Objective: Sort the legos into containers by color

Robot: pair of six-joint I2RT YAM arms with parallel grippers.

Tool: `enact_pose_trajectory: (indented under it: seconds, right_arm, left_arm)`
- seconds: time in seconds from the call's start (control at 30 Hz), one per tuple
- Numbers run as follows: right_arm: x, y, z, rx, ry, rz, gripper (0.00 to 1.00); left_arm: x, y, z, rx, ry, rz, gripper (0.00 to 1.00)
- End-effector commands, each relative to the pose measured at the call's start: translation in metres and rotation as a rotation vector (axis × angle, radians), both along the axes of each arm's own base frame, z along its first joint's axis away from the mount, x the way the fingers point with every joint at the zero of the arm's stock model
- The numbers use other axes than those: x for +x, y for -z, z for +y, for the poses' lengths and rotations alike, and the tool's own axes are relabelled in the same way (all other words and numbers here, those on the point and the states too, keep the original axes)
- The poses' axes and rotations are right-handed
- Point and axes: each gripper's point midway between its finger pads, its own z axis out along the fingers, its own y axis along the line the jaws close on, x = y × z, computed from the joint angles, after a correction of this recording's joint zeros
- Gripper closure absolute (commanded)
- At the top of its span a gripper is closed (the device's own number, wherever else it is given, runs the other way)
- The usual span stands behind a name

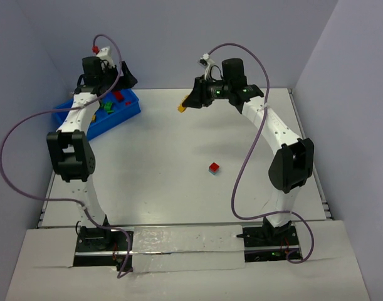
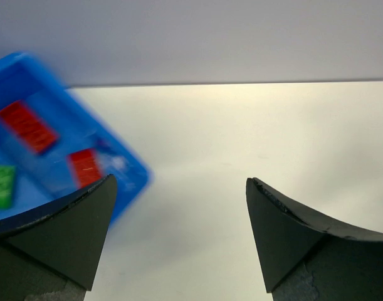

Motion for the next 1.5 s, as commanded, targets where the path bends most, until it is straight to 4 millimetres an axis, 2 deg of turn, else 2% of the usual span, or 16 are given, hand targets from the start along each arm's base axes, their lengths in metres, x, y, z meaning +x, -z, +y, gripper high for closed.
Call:
enact_pose_trajectory:
  seconds: [0.0, 0.07, 0.17, 0.23, 0.3, 0.4, 0.5, 0.53, 0.7, 0.83, 1.23, 1.47]
  right_arm:
    - [0.023, -0.047, 0.011, 0.223, 0.065, 0.001, 1.00]
    - [0.034, -0.050, 0.016, 0.276, 0.100, 0.072, 1.00]
    - [0.045, -0.046, 0.018, 0.306, 0.146, 0.137, 1.00]
    - [0.050, -0.045, 0.020, 0.345, 0.170, 0.176, 1.00]
    - [0.051, -0.044, 0.022, 0.380, 0.168, 0.223, 1.00]
    - [0.047, -0.044, 0.024, 0.408, 0.145, 0.258, 1.00]
    - [0.044, -0.045, 0.025, 0.411, 0.125, 0.254, 1.00]
    - [0.043, -0.045, 0.025, 0.411, 0.118, 0.252, 1.00]
    - [0.037, -0.049, 0.028, 0.402, 0.079, 0.226, 1.00]
    - [0.032, -0.052, 0.030, 0.384, 0.067, 0.195, 1.00]
    - [0.020, -0.064, 0.037, 0.364, 0.022, 0.125, 1.00]
    - [0.014, -0.070, 0.040, 0.359, -0.003, 0.095, 1.00]
  left_arm:
    - [-0.069, -0.086, -0.057, -0.212, 0.354, -0.142, 0.07]
    - [-0.091, -0.107, -0.069, -0.279, 0.419, -0.184, 0.08]
    - [-0.108, -0.105, -0.077, -0.311, 0.449, -0.205, 0.07]
    - [-0.125, -0.118, -0.087, -0.231, 0.501, -0.298, 0.06]
    - [-0.136, -0.119, -0.098, -0.176, 0.546, -0.338, 0.06]
    - [-0.163, -0.117, -0.119, -0.094, 0.688, -0.413, 0.05]
    - [-0.178, -0.127, -0.129, -0.018, 0.749, -0.531, 0.04]
    - [-0.177, -0.127, -0.127, 0.009, 0.742, -0.544, 0.04]
    - [-0.181, -0.130, -0.148, 0.159, 0.778, -0.634, 0.08]
    - [-0.174, -0.128, -0.158, 0.246, 0.770, -0.658, 0.10]
    - [-0.160, -0.123, -0.174, 0.269, 0.774, -0.662, 0.19]
    - [-0.160, -0.115, -0.182, 0.267, 0.813, -0.643, 0.24]
